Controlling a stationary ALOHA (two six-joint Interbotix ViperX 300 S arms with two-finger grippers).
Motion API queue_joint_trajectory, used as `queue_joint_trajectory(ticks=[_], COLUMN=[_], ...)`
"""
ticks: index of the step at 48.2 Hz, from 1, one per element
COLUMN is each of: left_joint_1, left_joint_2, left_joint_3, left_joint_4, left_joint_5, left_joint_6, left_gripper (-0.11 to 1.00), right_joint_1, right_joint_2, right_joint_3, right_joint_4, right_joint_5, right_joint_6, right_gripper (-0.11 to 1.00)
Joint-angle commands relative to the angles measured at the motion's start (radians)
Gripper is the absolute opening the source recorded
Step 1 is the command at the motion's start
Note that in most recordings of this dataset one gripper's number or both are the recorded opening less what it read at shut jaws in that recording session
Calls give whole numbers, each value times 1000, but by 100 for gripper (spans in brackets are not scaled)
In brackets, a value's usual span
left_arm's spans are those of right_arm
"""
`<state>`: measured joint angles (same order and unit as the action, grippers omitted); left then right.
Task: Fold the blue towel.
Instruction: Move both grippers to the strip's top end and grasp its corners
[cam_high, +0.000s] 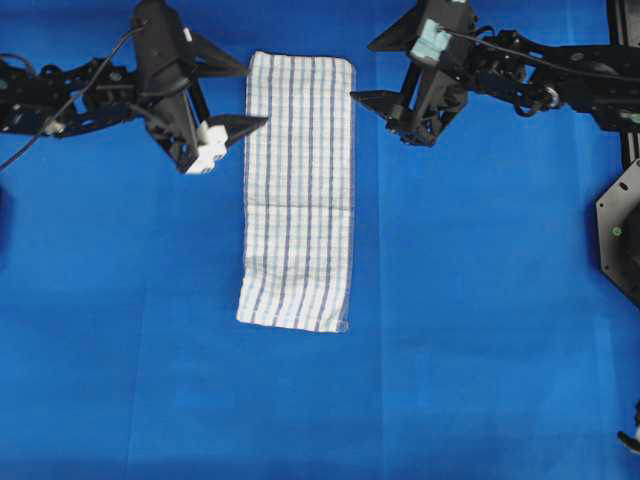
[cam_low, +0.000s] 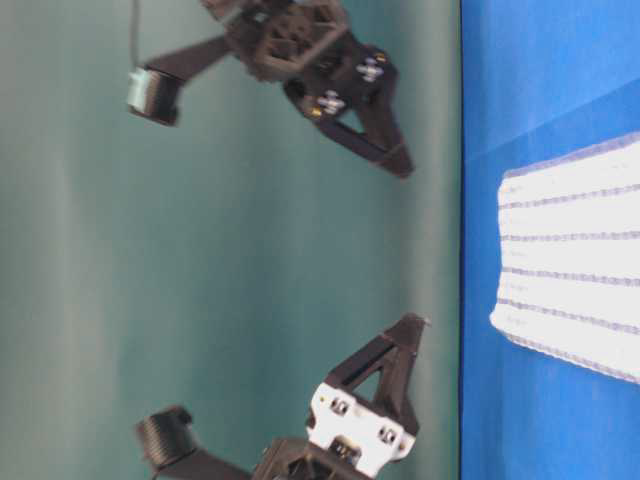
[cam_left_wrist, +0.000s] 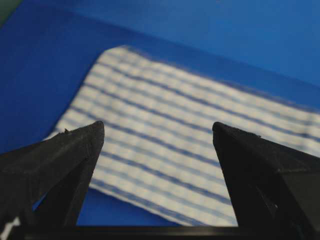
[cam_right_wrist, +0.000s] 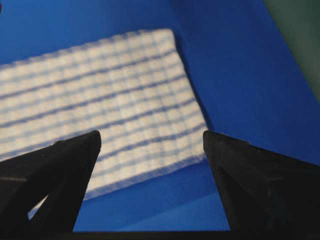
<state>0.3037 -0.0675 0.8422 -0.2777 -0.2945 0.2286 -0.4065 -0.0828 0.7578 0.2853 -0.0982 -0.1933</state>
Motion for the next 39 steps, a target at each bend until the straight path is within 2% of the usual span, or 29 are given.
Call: queue_joint_trajectory(ticks=[1,16,25,39], left_joint_1=[37,147,166,176], left_joint_2=[14,141,242,365], left_joint_3=[-32,-64,-100,-160], left_joint_4=[2,8,8,8], left_joint_5=[-9,-80,-149,-156], left_joint_6=[3,8,6,6], left_gripper=[85,85,85,85], right_joint_1=[-15,-66,-81,-80], right_joint_2=[32,178,255,353], right_joint_3=[-31,-86,-120,-164], right_joint_4=[-2,-2,-2,-2], right_joint_5=[-25,-91,-120,-130], right_joint_6=[-2,-2,-3,-5], right_gripper=[90,90,90,90])
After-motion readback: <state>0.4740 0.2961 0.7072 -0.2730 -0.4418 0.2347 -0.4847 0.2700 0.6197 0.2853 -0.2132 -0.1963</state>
